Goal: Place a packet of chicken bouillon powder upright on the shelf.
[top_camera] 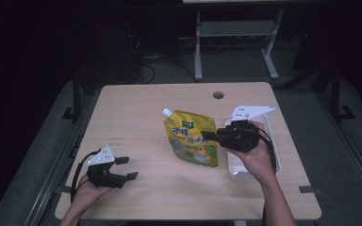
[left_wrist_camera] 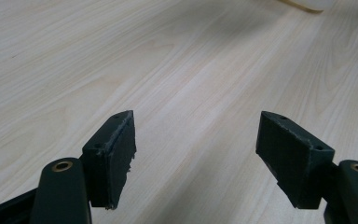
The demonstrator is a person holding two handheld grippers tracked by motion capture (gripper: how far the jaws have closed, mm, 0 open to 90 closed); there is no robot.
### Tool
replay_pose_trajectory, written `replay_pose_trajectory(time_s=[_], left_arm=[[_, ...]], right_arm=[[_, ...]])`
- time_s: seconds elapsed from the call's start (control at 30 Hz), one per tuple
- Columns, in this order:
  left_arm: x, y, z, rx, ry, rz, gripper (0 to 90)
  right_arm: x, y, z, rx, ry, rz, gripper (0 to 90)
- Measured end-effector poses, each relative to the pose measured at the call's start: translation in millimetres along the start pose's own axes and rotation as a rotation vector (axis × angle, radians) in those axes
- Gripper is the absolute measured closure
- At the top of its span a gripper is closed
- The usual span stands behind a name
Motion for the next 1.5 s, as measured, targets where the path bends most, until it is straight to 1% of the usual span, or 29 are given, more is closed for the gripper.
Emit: replay_pose_trajectory(time_s=[0.2, 0.57, 0.73, 0.87, 1.03, 1.13, 1.5], left_arm=[[2.5, -2.6, -0.5, -0.002, -0.004, 0.012, 27.8], [2.9, -3.2, -0.4, 0.0, -0.006, 0.013, 27.8], [1.8, -2.8, -0.8, 0.002, -0.001, 0.008, 27.8], [2.8, -3.5, -1.3, 0.004, -0.006, 0.012, 27.8], [3.0, -3.6, -1.3, 0.005, -0.008, 0.013, 27.8], [2.7, -3.9, -1.2, 0.004, -0.002, 0.012, 27.8], [3.2, -5.2, -2.2, 0.007, -0.007, 0.017, 27.8]], right_arm=[[-2.4, 13.8, -2.7, 0.017, 0.0, -0.01, 89.7], [-5.1, 37.8, -8.6, 0.049, -0.007, -0.026, 89.7], [-2.6, 46.9, -11.9, 0.057, -0.017, -0.028, 89.7], [0.2, 54.4, -14.8, 0.068, -0.027, -0.033, 89.7], [3.4, 65.0, -18.3, 0.085, -0.035, -0.042, 89.7], [5.3, 71.2, -19.8, 0.096, -0.041, -0.045, 89.7], [13.8, 93.9, -24.0, 0.13, -0.057, -0.059, 89.7]])
Point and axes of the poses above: each handheld gripper's, and its own axes: y roughly backward along the jaws, x roughly out of its underside, z roughly to its left, the point moved 10 cm from there along -y, roughly forward along the jaws, and after that the axes turned 14 degrees about -x, right-handed, at the moved point
